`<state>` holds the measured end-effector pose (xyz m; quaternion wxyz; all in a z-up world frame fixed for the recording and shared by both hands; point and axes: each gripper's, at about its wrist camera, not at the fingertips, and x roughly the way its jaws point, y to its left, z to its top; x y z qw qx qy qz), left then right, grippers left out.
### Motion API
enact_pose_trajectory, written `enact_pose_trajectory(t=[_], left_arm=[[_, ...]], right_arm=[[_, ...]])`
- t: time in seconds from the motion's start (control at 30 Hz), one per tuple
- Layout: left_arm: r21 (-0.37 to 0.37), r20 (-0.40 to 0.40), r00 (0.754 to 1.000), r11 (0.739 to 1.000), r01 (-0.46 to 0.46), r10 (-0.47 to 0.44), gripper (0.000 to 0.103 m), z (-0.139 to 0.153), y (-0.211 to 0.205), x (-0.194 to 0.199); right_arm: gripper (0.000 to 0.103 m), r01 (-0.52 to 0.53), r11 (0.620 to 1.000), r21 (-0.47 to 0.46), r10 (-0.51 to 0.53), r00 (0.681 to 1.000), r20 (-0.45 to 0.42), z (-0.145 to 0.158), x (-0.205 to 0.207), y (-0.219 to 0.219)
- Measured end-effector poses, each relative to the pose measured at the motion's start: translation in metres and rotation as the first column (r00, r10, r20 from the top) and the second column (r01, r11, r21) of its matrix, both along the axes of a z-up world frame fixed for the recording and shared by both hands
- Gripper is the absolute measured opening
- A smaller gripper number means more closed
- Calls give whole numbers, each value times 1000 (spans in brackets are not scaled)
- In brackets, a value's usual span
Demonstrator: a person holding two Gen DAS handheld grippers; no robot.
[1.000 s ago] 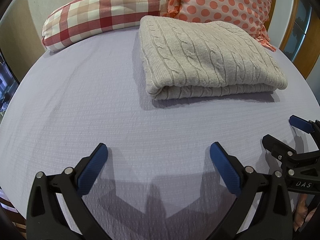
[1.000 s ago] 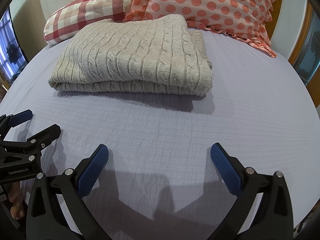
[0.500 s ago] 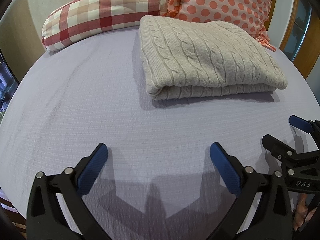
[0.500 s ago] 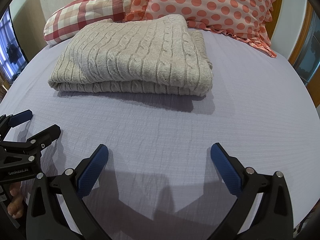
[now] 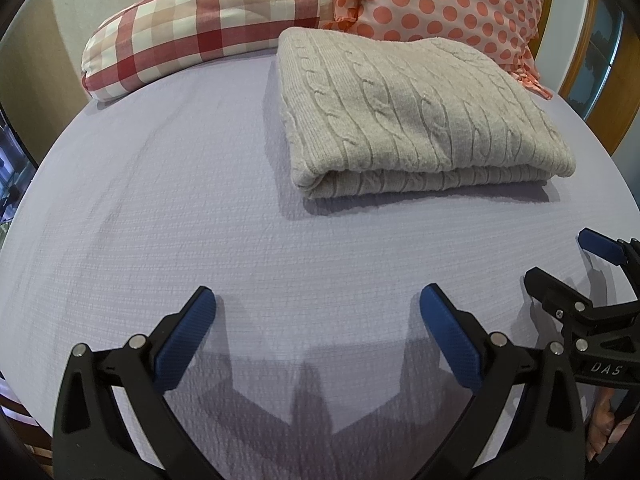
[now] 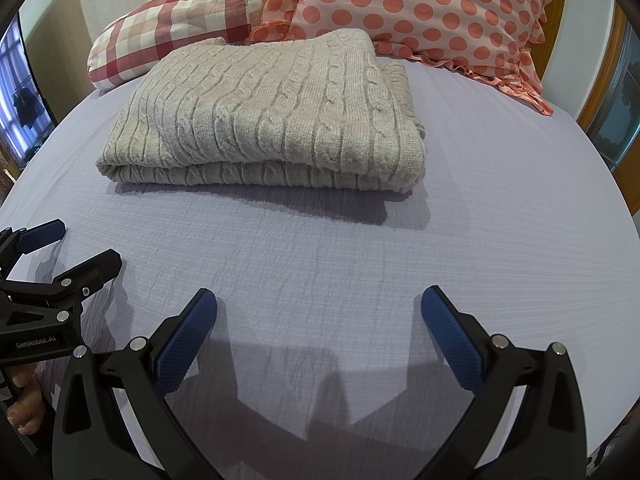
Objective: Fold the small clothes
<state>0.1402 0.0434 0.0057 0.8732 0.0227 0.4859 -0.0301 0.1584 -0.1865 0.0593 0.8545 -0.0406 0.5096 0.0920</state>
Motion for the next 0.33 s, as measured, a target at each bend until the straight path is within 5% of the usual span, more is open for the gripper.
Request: enact_pose_trajectory(t=[0.33], left_arm=[[-1, 17, 1000, 1000, 5, -5, 101, 0, 0, -2]], right_arm=[[102, -2, 1000, 0, 2, 1000, 0, 0, 0, -1]])
